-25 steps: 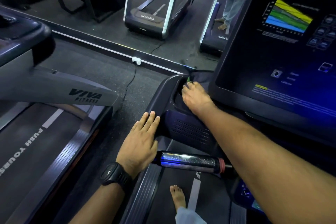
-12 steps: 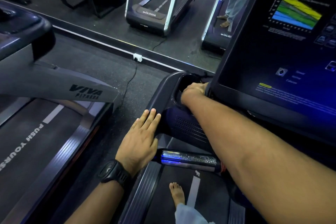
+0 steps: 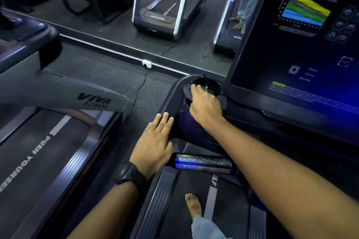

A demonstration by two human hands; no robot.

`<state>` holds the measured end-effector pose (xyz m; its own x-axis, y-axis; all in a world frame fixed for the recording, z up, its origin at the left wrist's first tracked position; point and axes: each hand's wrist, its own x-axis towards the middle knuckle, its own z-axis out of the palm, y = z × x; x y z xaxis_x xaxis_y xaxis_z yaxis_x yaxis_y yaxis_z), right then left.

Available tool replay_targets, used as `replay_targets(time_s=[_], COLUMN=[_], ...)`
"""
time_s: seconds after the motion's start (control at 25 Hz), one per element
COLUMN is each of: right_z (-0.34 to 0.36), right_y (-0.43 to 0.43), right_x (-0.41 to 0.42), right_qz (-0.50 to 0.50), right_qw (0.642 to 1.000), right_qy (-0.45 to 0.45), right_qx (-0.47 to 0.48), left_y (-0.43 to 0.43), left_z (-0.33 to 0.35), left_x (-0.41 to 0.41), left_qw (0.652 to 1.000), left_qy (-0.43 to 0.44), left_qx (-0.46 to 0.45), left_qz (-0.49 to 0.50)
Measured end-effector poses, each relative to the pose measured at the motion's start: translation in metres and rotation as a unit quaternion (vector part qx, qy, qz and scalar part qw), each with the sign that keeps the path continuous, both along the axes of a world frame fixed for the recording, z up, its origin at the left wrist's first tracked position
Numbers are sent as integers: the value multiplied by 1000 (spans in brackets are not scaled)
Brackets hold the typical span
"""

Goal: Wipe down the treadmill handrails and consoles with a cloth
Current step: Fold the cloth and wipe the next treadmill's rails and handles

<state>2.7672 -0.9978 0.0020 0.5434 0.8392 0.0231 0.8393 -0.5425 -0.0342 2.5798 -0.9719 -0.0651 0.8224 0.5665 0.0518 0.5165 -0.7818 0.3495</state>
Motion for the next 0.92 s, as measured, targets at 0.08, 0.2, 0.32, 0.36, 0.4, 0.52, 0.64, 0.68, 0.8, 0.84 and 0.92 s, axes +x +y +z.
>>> replay_targets(time_s=[0.08, 0.2, 0.32, 0.36, 0.4, 0.52, 0.64, 0.68, 0.8, 0.84, 0.92], right_z=[-9, -11, -13, -15, -19, -16, -17, -19, -31, -33, -31], right_y=[-12, -16, -21, -27, -34, -48, -59, -63, -78, -79, -72], right_x=[5, 14, 4, 0, -3, 6, 7, 6, 9, 11, 14], right_qz=[80, 91, 86, 105, 131, 206, 270, 294, 362, 373, 375], right_qw=[990, 992, 992, 991, 987, 970, 947, 937, 908, 900, 888], right_qy=[-110, -35, 5, -26, -62, -116, -165, -183, -200, -211, -231], right_qx=[-35, -75, -91, -81, -70, -53, -48, -44, -66, -83, -133], left_y=[0, 0, -3, -3, -3, -5, -4, -3, -5, -6, -7], left_z=[2, 5, 6, 6, 6, 9, 10, 10, 11, 12, 12], left_x=[0, -1, -2, -2, -2, -2, -2, -2, -2, -2, -3], left_qw=[1000, 1000, 1000, 999, 999, 999, 999, 999, 998, 998, 998], left_qy=[-3, -10, -18, -18, -19, -20, -14, -14, -19, -16, -12], left_qx=[-7, -15, -19, -24, -28, -34, -35, -36, -43, -43, -43], left_qz=[4, 7, 13, 15, 17, 21, 23, 24, 29, 32, 34])
